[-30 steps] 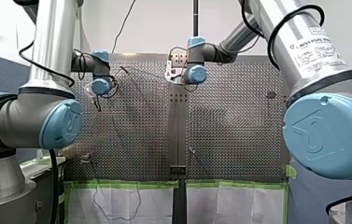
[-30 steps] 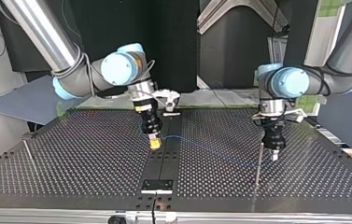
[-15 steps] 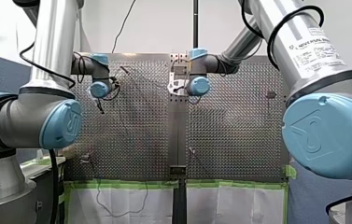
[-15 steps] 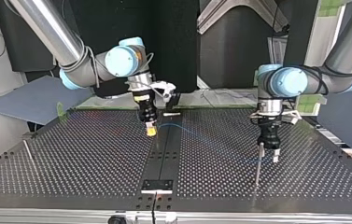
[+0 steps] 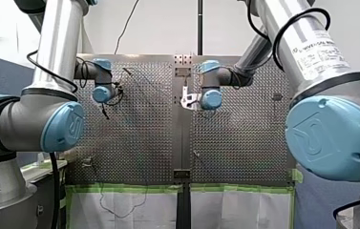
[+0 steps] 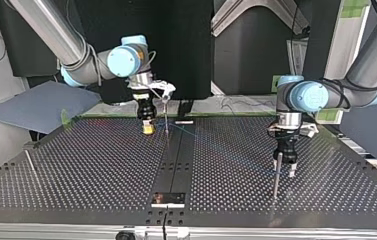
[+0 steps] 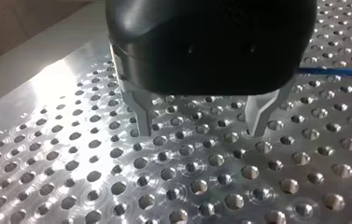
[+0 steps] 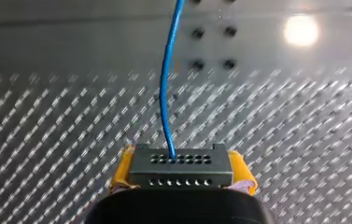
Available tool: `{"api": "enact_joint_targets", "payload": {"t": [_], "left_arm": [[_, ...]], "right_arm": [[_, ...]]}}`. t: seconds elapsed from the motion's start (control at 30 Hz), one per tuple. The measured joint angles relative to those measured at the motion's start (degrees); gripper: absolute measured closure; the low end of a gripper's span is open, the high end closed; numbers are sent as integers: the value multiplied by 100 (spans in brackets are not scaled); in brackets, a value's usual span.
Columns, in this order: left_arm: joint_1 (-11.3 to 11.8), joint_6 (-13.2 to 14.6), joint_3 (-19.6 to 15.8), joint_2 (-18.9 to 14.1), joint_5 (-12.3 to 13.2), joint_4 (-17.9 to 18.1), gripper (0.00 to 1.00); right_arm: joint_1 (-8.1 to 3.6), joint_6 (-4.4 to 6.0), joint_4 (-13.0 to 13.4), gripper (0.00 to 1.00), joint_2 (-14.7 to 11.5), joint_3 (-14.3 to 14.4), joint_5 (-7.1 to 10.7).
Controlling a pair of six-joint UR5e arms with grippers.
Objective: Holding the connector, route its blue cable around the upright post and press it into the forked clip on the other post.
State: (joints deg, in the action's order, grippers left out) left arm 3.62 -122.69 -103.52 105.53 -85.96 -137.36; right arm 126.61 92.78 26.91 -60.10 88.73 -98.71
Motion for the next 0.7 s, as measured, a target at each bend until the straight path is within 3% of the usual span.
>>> {"api": "enact_joint_targets", "payload": {"t": [0.33, 0.53, 0.7], "left_arm": [[5, -6, 14, 29, 16, -106, 1], [5, -9, 24, 31, 22, -123, 1], [5, -9, 26, 31, 22, -125, 1]], "right_arm": [[-313, -15, 313, 100, 30, 480, -97], [-506, -85, 430, 100, 181, 556, -118], [-695, -84, 407, 100, 342, 566, -112]]}}
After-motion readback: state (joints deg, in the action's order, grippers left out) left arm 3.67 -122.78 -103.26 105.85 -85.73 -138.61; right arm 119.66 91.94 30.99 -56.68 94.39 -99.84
